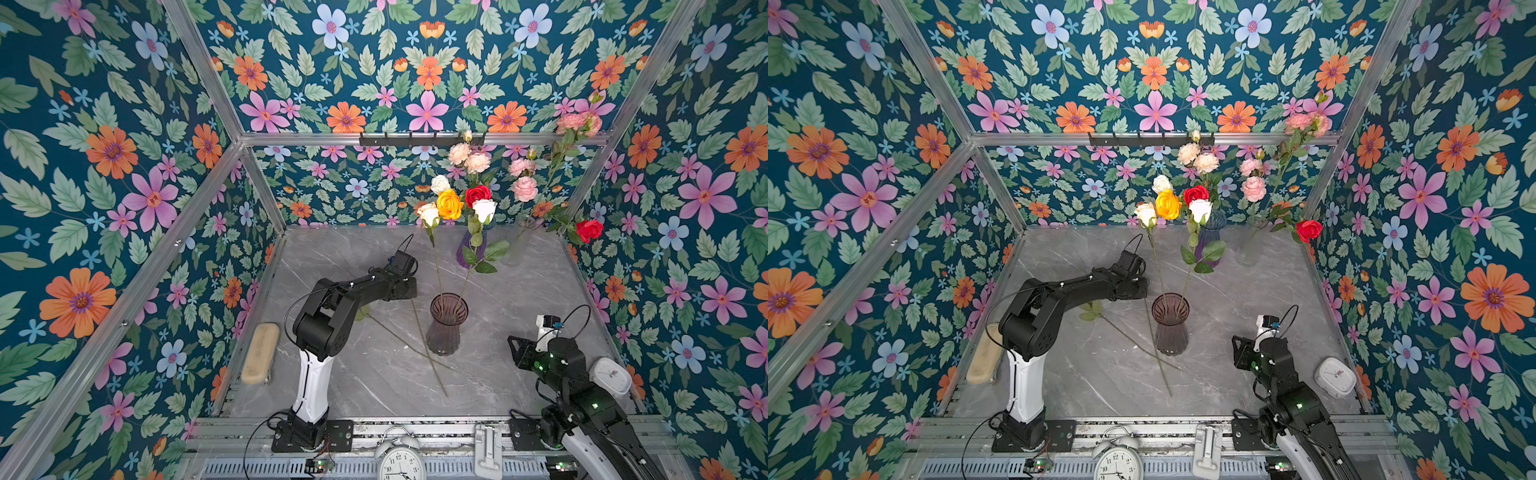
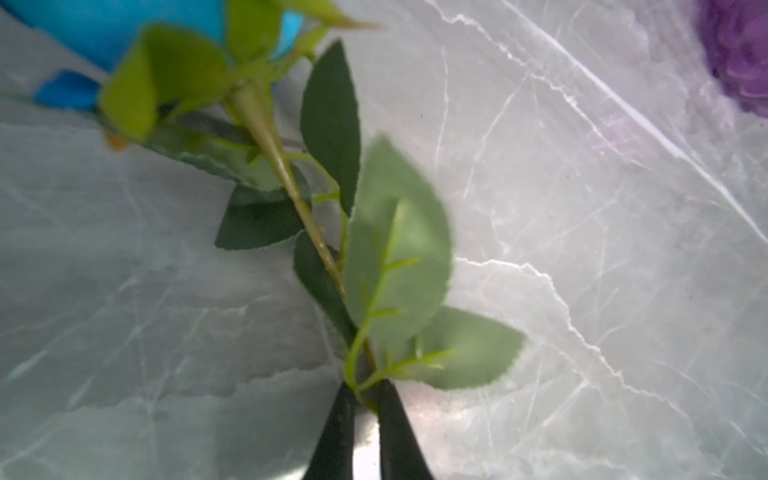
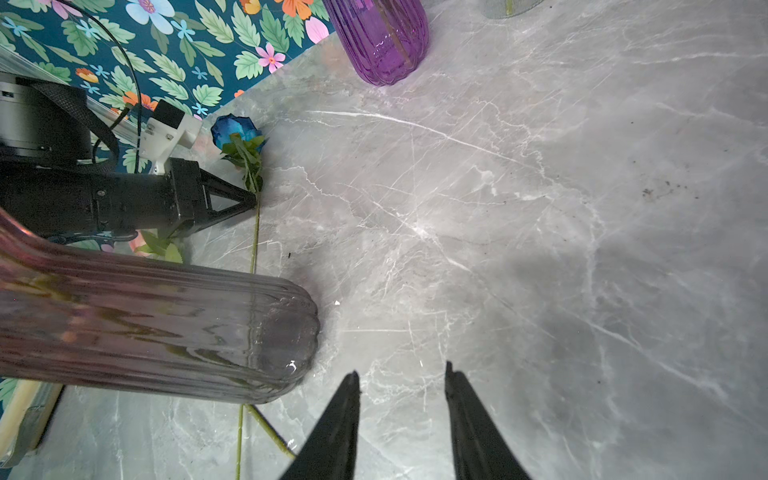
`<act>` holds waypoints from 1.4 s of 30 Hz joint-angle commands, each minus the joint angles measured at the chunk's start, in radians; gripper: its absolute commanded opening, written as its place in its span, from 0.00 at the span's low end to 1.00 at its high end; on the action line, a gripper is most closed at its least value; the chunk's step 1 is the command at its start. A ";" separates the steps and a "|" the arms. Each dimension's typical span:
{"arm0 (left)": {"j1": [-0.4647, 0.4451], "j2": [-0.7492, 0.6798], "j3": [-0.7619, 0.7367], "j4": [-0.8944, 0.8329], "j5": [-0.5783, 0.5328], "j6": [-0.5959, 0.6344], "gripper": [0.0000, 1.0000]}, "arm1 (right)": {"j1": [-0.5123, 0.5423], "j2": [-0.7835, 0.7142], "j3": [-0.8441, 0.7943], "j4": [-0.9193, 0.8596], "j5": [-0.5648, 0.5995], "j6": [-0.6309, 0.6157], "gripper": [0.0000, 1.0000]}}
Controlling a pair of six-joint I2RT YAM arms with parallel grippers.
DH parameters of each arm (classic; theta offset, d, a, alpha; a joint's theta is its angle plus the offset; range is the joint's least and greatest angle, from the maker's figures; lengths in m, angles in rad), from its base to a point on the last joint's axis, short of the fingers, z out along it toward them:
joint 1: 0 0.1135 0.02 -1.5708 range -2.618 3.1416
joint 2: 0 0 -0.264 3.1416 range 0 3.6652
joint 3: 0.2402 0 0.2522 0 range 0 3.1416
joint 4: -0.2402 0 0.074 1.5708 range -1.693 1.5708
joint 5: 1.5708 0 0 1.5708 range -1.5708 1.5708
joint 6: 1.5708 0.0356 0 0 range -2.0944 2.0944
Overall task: Arrange the flowers into the vase
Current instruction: 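Lower the left gripper onto the blue rose stem and close it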
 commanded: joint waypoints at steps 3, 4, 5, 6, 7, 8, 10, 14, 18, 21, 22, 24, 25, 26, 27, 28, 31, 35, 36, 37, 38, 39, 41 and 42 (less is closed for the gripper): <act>0.009 0.003 -0.011 -0.060 -0.017 0.006 0.11 | 0.001 -0.003 -0.003 0.009 -0.004 -0.005 0.37; 0.012 0.000 -0.013 -0.060 -0.017 0.008 0.11 | 0.001 -0.003 -0.003 0.009 -0.004 -0.004 0.38; 0.014 -0.003 -0.016 -0.060 -0.018 0.010 0.11 | 0.002 -0.003 -0.002 0.009 -0.004 -0.004 0.37; 0.017 -0.005 -0.017 -0.063 -0.020 0.013 0.11 | 0.001 -0.003 -0.003 0.010 -0.004 -0.004 0.37; 0.021 -0.010 -0.020 -0.066 -0.023 0.017 0.11 | 0.001 -0.003 -0.003 0.010 -0.003 -0.004 0.37; 0.025 -0.016 -0.025 -0.069 -0.029 0.023 0.10 | 0.001 -0.003 -0.002 0.009 -0.004 -0.004 0.37; 0.033 -0.031 -0.038 -0.079 -0.045 0.039 0.10 | 0.002 -0.003 -0.002 0.009 -0.004 -0.004 0.37; 0.056 -0.073 -0.093 -0.087 -0.055 0.083 0.10 | 0.001 -0.003 -0.003 0.009 -0.004 -0.005 0.37; 0.081 -0.104 -0.130 -0.111 -0.094 0.122 0.10 | 0.001 -0.003 -0.004 0.010 -0.004 -0.005 0.37; 0.085 -0.126 -0.114 -0.145 -0.078 0.137 0.13 | 0.000 -0.001 -0.004 0.010 -0.003 -0.006 0.37; 0.085 -0.140 -0.109 -0.148 -0.055 0.134 0.17 | 0.001 -0.001 -0.004 0.010 -0.003 -0.006 0.37; 0.082 -0.166 -0.105 -0.145 -0.011 0.120 0.23 | 0.001 0.001 -0.004 0.010 -0.001 -0.005 0.38; 0.078 -0.180 -0.101 -0.145 0.005 0.118 0.26 | 0.001 0.001 -0.002 0.011 -0.001 -0.004 0.38; 0.072 -0.194 -0.099 -0.145 0.014 0.120 0.29 | 0.001 0.003 -0.002 0.011 -0.001 -0.004 0.37; 0.069 -0.206 -0.100 -0.146 0.019 0.123 0.32 | 0.001 0.003 -0.003 0.011 -0.001 -0.004 0.38; 0.063 -0.220 -0.101 -0.150 0.023 0.127 0.33 | 0.000 0.003 -0.003 0.011 -0.001 -0.004 0.38; 0.052 -0.246 -0.102 -0.186 0.019 0.158 0.34 | 0.001 0.006 -0.003 0.012 0.000 -0.004 0.37; 0.036 -0.256 -0.114 -0.278 -0.091 0.203 0.29 | 0.001 0.011 -0.002 0.014 0.000 -0.004 0.38; 0.036 -0.258 -0.126 -0.289 -0.107 0.209 0.28 | 0.002 0.012 -0.001 0.014 -0.001 -0.005 0.37; 0.036 -0.262 -0.140 -0.292 -0.120 0.215 0.27 | 0.001 0.012 -0.001 0.015 -0.001 -0.004 0.37; 0.035 -0.262 -0.156 -0.291 -0.123 0.219 0.26 | 0.001 0.012 -0.002 0.015 -0.001 -0.005 0.38; 0.036 -0.262 -0.168 -0.289 -0.126 0.222 0.26 | 0.001 0.013 -0.002 0.017 -0.001 -0.006 0.38; 0.035 -0.258 -0.186 -0.288 -0.134 0.226 0.25 | 0.001 0.015 -0.001 0.017 -0.001 -0.006 0.38; 0.035 -0.255 -0.192 -0.285 -0.134 0.228 0.25 | 0.000 0.016 -0.001 0.017 -0.001 -0.006 0.37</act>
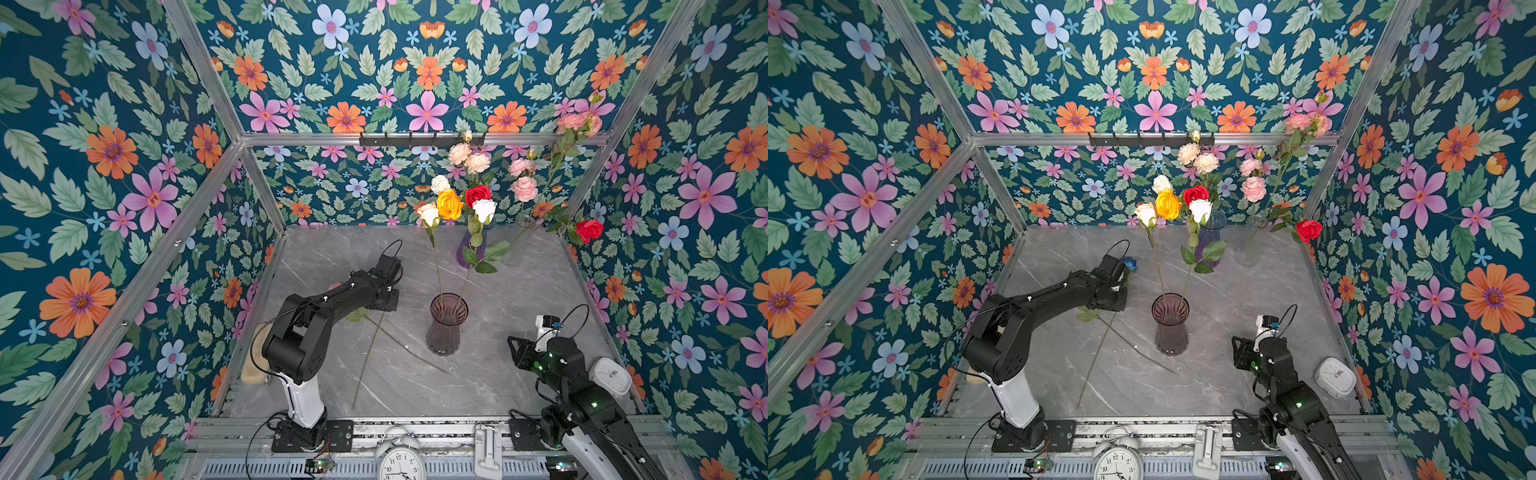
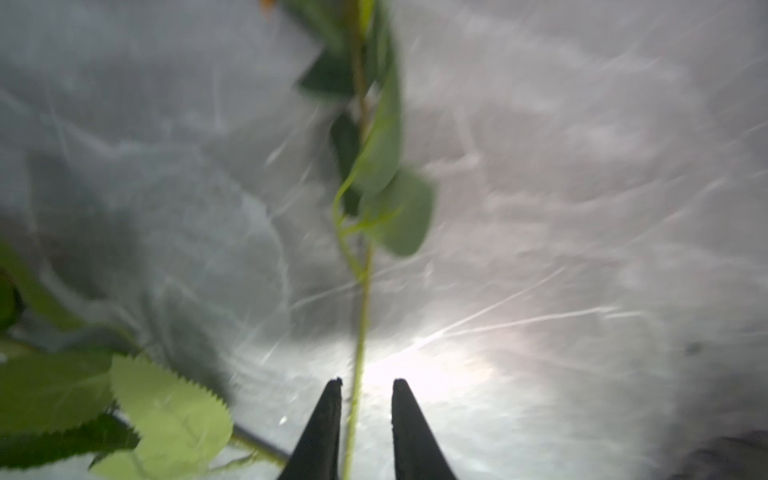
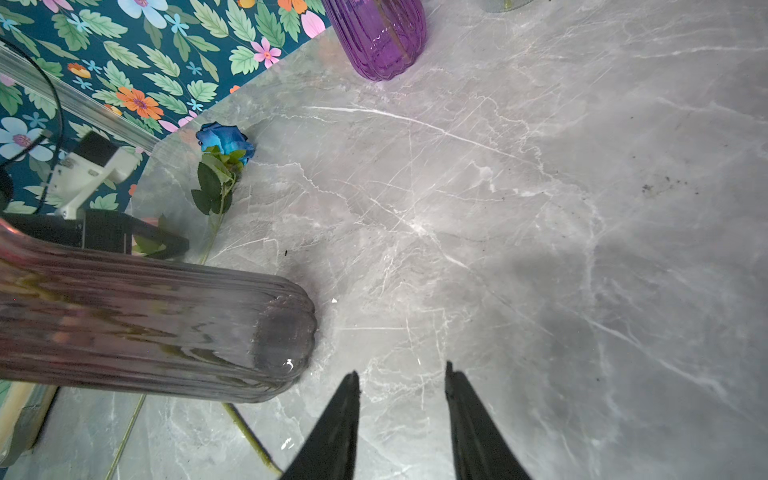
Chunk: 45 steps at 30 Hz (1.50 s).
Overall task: Arrange the flowers into the vase
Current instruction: 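Lower the left gripper onto the blue rose stem and close it, then lift the blue rose upright with the left gripper above the dark mauve vase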
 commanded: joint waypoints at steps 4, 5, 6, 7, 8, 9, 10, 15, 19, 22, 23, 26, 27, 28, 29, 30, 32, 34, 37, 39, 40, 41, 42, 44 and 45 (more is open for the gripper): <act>-0.001 0.018 -0.016 -0.020 -0.030 0.028 0.24 | 0.001 0.004 -0.001 0.017 -0.001 -0.006 0.37; -0.002 0.021 -0.019 -0.016 -0.027 0.029 0.23 | 0.002 0.004 -0.001 0.016 -0.002 -0.007 0.38; -0.004 0.024 -0.021 -0.016 -0.025 0.029 0.23 | 0.001 0.004 0.000 0.016 -0.002 -0.005 0.38; -0.005 0.023 -0.024 -0.013 -0.024 0.026 0.23 | 0.001 0.004 -0.001 0.016 0.000 -0.006 0.38; -0.007 0.024 -0.028 -0.011 -0.024 0.026 0.23 | 0.001 0.004 0.000 0.014 0.000 -0.005 0.38; -0.010 0.024 -0.034 -0.009 -0.025 0.025 0.22 | 0.001 0.004 0.000 0.014 0.000 -0.004 0.38; -0.011 0.024 -0.041 -0.006 -0.025 0.022 0.22 | 0.001 0.004 0.000 0.014 0.000 -0.006 0.38; -0.015 0.022 -0.083 0.006 -0.034 0.020 0.21 | 0.001 0.003 0.001 0.015 0.000 -0.004 0.38; -0.024 0.023 -0.108 -0.004 -0.073 0.022 0.20 | 0.001 0.001 0.000 0.014 0.000 -0.004 0.38; -0.035 0.029 -0.107 -0.022 -0.087 0.023 0.15 | 0.001 0.000 -0.001 0.013 0.000 -0.004 0.38; -0.040 0.032 -0.103 -0.028 -0.091 0.021 0.12 | 0.001 0.000 -0.001 0.013 0.000 -0.004 0.38; -0.047 0.033 -0.096 -0.029 -0.087 0.016 0.01 | 0.001 0.000 0.000 0.013 0.000 -0.004 0.38; -0.047 0.033 -0.095 -0.021 -0.077 0.017 0.00 | 0.002 -0.002 -0.001 0.014 0.000 -0.004 0.37; -0.045 0.034 -0.090 -0.016 -0.073 0.016 0.00 | 0.001 -0.002 -0.001 0.013 0.000 -0.004 0.38; -0.045 0.036 -0.084 -0.015 -0.070 0.016 0.00 | 0.001 -0.003 -0.001 0.011 0.000 -0.004 0.38; -0.045 0.036 -0.074 -0.013 -0.063 0.016 0.00 | 0.001 -0.002 0.000 0.011 0.000 -0.005 0.38; -0.045 0.024 -0.060 0.001 -0.032 0.015 0.00 | 0.001 -0.002 -0.001 0.012 0.000 -0.004 0.38; -0.036 -0.002 -0.052 0.026 0.017 0.007 0.00 | 0.001 -0.002 0.000 0.011 0.000 -0.004 0.38; 0.004 -0.053 -0.054 0.080 0.131 -0.009 0.00 | 0.000 -0.004 0.000 0.011 0.001 -0.004 0.38; 0.036 -0.096 -0.064 0.121 0.205 -0.024 0.00 | 0.001 -0.005 0.000 0.010 0.001 -0.004 0.38; 0.049 -0.125 -0.074 0.144 0.241 -0.030 0.00 | 0.002 -0.005 0.000 0.010 0.001 -0.003 0.38; 0.059 -0.152 -0.085 0.171 0.271 -0.034 0.00 | 0.001 -0.005 -0.001 0.010 0.001 -0.003 0.38; 0.070 -0.185 -0.101 0.203 0.307 -0.042 0.00 | 0.001 -0.005 0.000 0.010 0.001 -0.003 0.38; 0.084 -0.259 -0.131 0.261 0.356 -0.063 0.00 | 0.001 -0.006 -0.001 0.010 0.001 -0.003 0.38; 0.087 -0.298 -0.143 0.290 0.374 -0.071 0.00 | 0.001 -0.008 -0.001 0.008 0.000 -0.003 0.38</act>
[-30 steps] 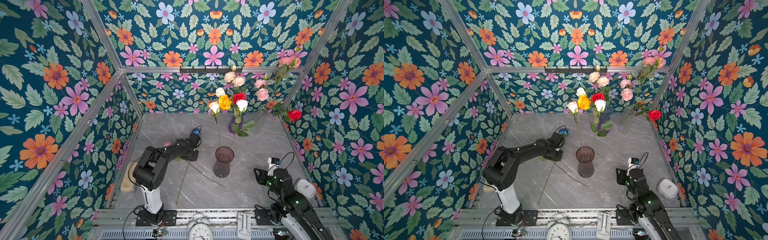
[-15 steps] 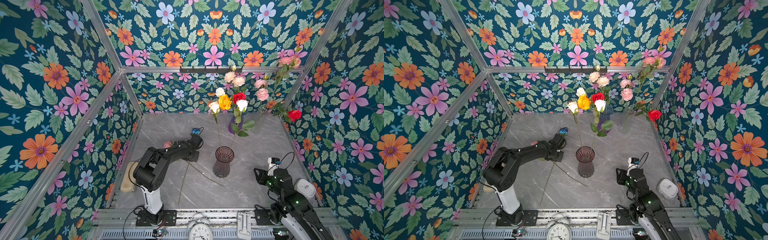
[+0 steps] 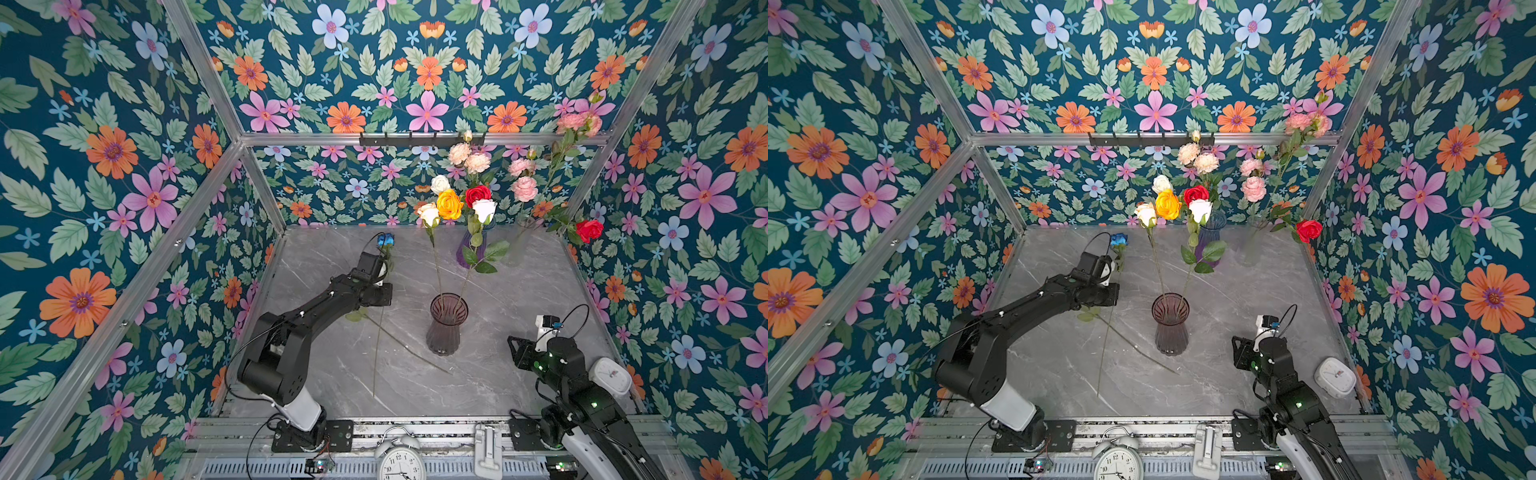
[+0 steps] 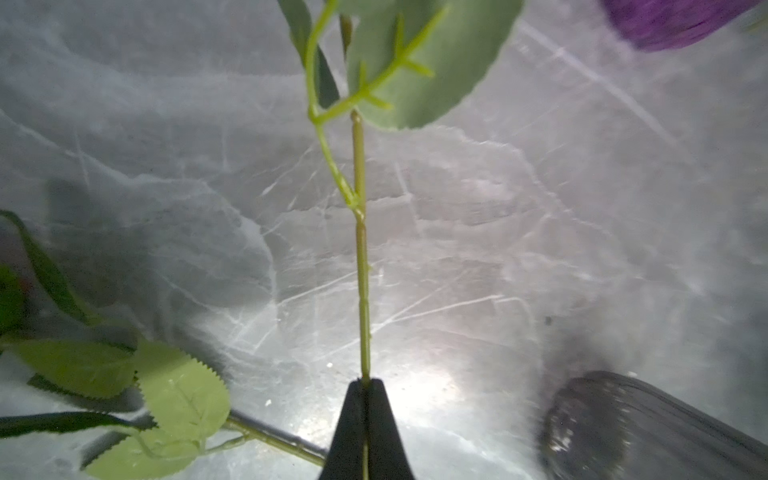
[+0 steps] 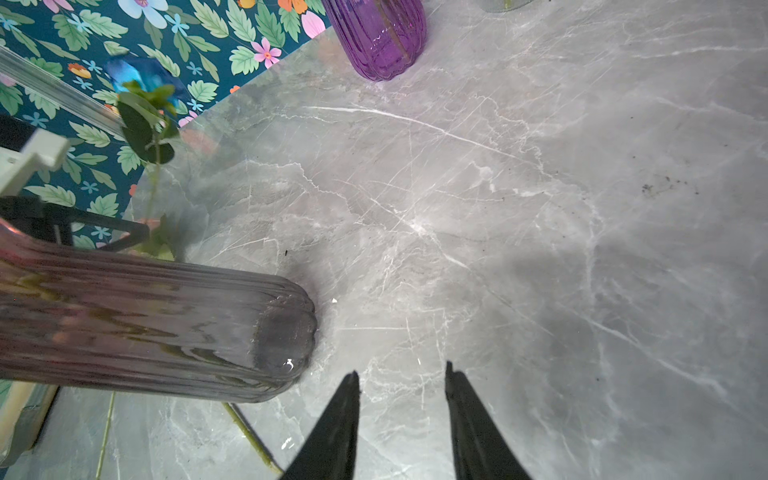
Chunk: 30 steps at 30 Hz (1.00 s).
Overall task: Arrange the flowers into the vase
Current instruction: 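Lift the blue rose upright with the left gripper above the dark mauve vase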
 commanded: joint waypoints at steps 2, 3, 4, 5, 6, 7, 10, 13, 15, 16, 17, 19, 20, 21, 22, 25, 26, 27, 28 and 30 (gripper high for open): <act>0.009 -0.136 -0.041 0.167 0.152 -0.042 0.00 | 0.001 -0.005 -0.002 0.009 0.001 -0.003 0.38; 0.008 -0.179 -0.051 0.192 0.161 -0.051 0.00 | 0.002 -0.006 -0.002 0.009 0.001 -0.003 0.38; 0.009 -0.222 -0.061 0.218 0.171 -0.060 0.00 | 0.001 -0.007 -0.002 0.010 0.000 -0.003 0.38; 0.009 -0.266 -0.070 0.247 0.181 -0.066 0.00 | 0.001 -0.007 -0.001 0.009 0.000 -0.003 0.37; 0.009 -0.304 -0.079 0.276 0.188 -0.074 0.00 | 0.002 -0.007 -0.002 0.007 0.000 -0.003 0.38; 0.009 -0.349 -0.090 0.310 0.196 -0.086 0.00 | 0.001 -0.009 -0.002 0.008 0.000 -0.003 0.38; 0.008 -0.463 -0.115 0.425 0.229 -0.125 0.00 | 0.001 -0.011 -0.002 0.008 -0.001 -0.003 0.38; 0.009 -0.550 -0.135 0.572 0.259 -0.187 0.00 | 0.001 -0.012 -0.002 0.008 0.000 -0.003 0.38; 0.009 -0.588 -0.150 0.701 0.284 -0.255 0.00 | 0.001 -0.012 -0.003 0.008 -0.001 -0.003 0.38; 0.009 -0.599 -0.160 0.784 0.303 -0.300 0.00 | 0.001 -0.012 -0.003 0.008 0.000 -0.003 0.37; 0.008 -0.604 -0.169 0.864 0.319 -0.352 0.00 | 0.001 -0.013 -0.002 0.007 0.000 -0.003 0.38; 0.007 -0.591 -0.172 1.009 0.351 -0.450 0.00 | 0.001 -0.012 -0.004 0.008 0.001 -0.003 0.38; 0.004 -0.579 -0.168 1.067 0.363 -0.491 0.00 | 0.001 -0.012 -0.003 0.007 0.000 -0.003 0.38; -0.002 -0.559 -0.162 1.125 0.372 -0.530 0.00 | 0.002 -0.012 -0.004 0.008 0.000 -0.003 0.38; -0.012 -0.539 -0.153 1.173 0.381 -0.553 0.00 | 0.001 -0.013 -0.004 0.007 0.002 -0.003 0.38; -0.059 -0.488 -0.114 1.220 0.394 -0.526 0.00 | 0.001 -0.014 -0.003 0.007 0.000 -0.003 0.38; -0.073 -0.477 -0.103 1.219 0.393 -0.505 0.00 | 0.001 -0.014 -0.004 0.008 0.001 -0.003 0.38; -0.089 -0.467 -0.093 1.219 0.386 -0.481 0.00 | 0.002 -0.015 -0.003 0.006 0.000 -0.003 0.38; -0.106 -0.458 -0.082 1.218 0.379 -0.451 0.00 | 0.000 -0.016 -0.003 0.006 0.001 -0.003 0.38; -0.134 -0.447 -0.059 1.210 0.377 -0.393 0.00 | 0.002 -0.017 -0.004 0.005 0.001 -0.003 0.38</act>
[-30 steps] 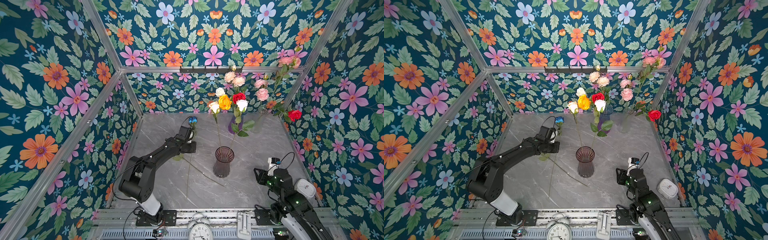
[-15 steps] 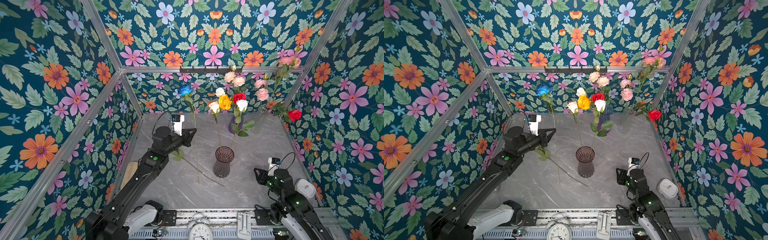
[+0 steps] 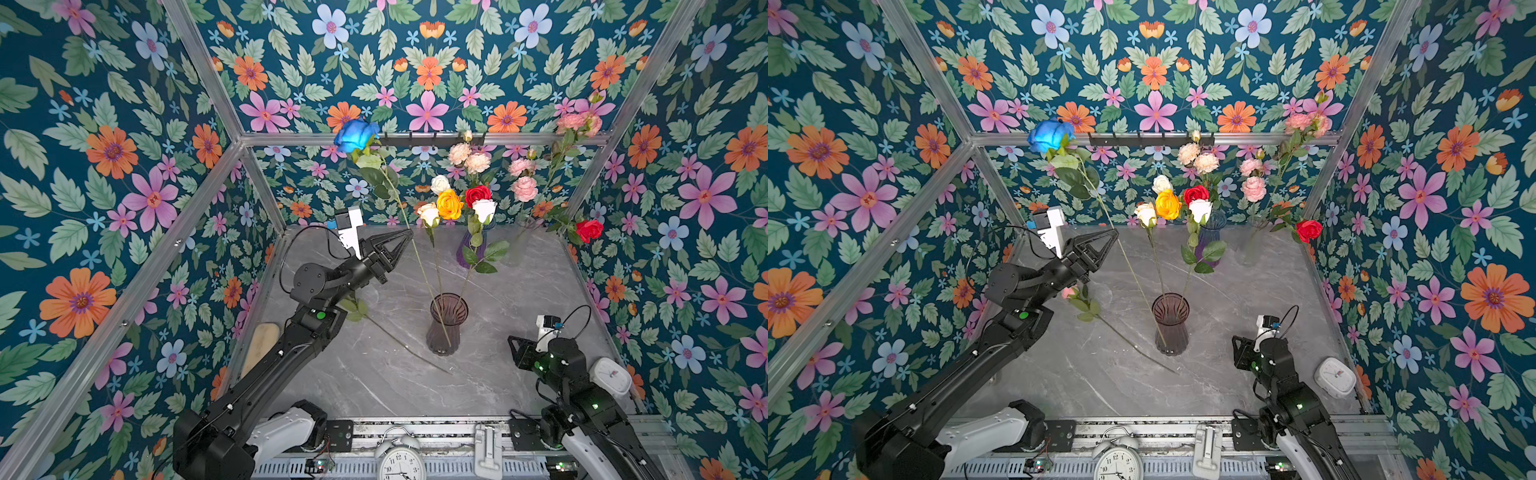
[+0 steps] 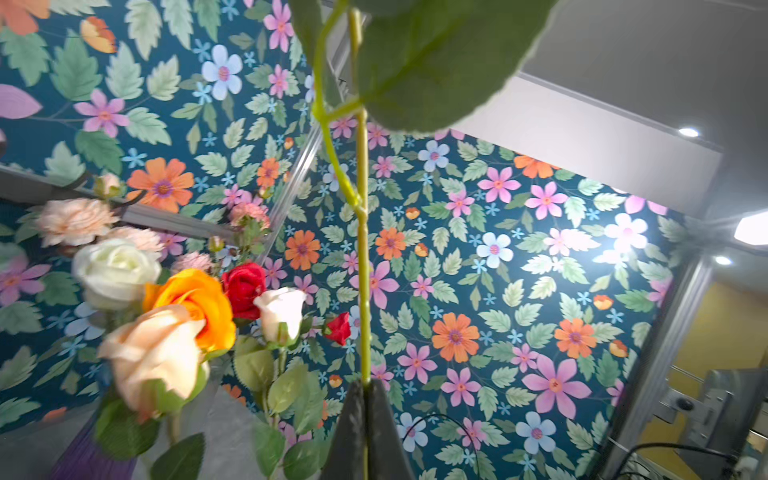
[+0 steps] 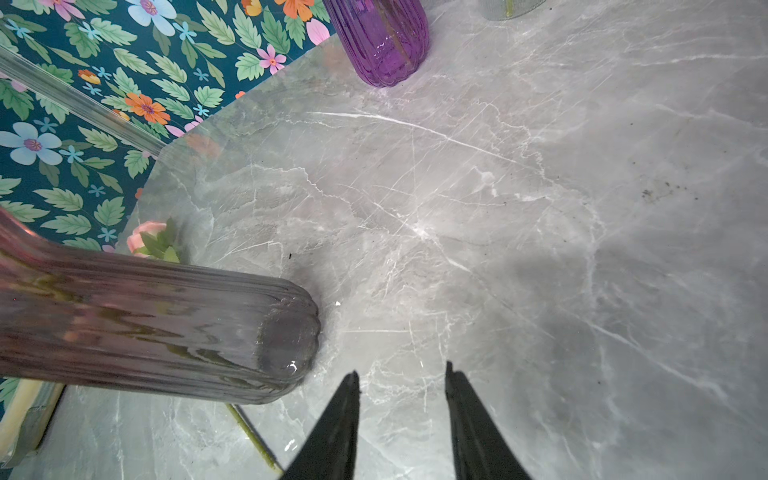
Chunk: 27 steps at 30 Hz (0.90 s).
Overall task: Arrange the flowers into the vase
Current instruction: 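Lift the blue rose upright with the left gripper above the dark mauve vase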
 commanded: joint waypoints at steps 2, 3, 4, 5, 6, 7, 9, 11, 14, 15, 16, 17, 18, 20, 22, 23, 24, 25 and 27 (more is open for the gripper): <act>-0.038 0.018 0.045 0.063 -0.001 0.112 0.00 | 0.001 0.000 -0.004 0.007 0.000 -0.003 0.38; -0.043 0.023 0.061 0.045 -0.001 0.134 0.00 | 0.001 -0.001 -0.004 0.008 0.001 -0.003 0.38; -0.045 0.026 0.074 0.025 -0.006 0.153 0.00 | 0.002 -0.001 -0.004 0.008 0.000 -0.003 0.38; -0.047 0.028 0.081 0.014 -0.013 0.166 0.00 | 0.001 0.000 -0.004 0.009 0.000 -0.003 0.37; -0.048 0.029 0.086 0.004 -0.018 0.181 0.00 | 0.001 -0.001 -0.003 0.009 0.001 -0.003 0.37; -0.049 0.032 0.091 -0.009 -0.020 0.197 0.00 | 0.002 0.000 -0.003 0.009 -0.001 -0.003 0.37; -0.054 0.038 0.096 -0.031 -0.029 0.226 0.00 | 0.001 0.001 -0.003 0.009 0.000 -0.003 0.38; -0.064 0.045 0.094 -0.048 -0.040 0.261 0.00 | 0.002 0.000 -0.004 0.010 0.000 -0.003 0.38; -0.091 0.056 0.093 -0.090 -0.073 0.341 0.00 | 0.001 0.002 -0.003 0.011 0.001 -0.003 0.38; -0.104 0.059 0.089 -0.096 -0.086 0.373 0.00 | 0.001 0.005 -0.004 0.011 0.000 -0.003 0.37; -0.116 0.061 0.084 -0.096 -0.100 0.399 0.00 | 0.001 0.006 -0.002 0.013 0.000 -0.003 0.38; -0.124 0.063 0.081 -0.094 -0.109 0.417 0.00 | 0.000 0.008 -0.002 0.013 0.001 -0.003 0.38; -0.132 0.066 0.077 -0.085 -0.113 0.432 0.00 | 0.001 0.010 -0.003 0.012 0.001 -0.004 0.38; -0.144 0.068 0.073 -0.075 -0.119 0.458 0.00 | 0.001 0.013 -0.003 0.015 0.001 -0.004 0.38; -0.155 0.066 0.066 -0.064 -0.124 0.485 0.00 | 0.000 0.014 -0.002 0.015 0.001 -0.005 0.38; -0.159 0.064 0.061 -0.055 -0.129 0.494 0.00 | 0.001 0.016 -0.001 0.016 0.002 -0.004 0.37; -0.161 0.062 0.055 -0.039 -0.131 0.506 0.00 | 0.001 0.017 -0.001 0.015 0.002 -0.004 0.38; -0.162 0.059 0.048 -0.027 -0.131 0.515 0.00 | 0.001 0.019 -0.002 0.017 0.002 -0.004 0.38; -0.169 0.054 0.036 -0.006 -0.133 0.539 0.00 | 0.001 0.019 -0.002 0.018 0.001 -0.004 0.37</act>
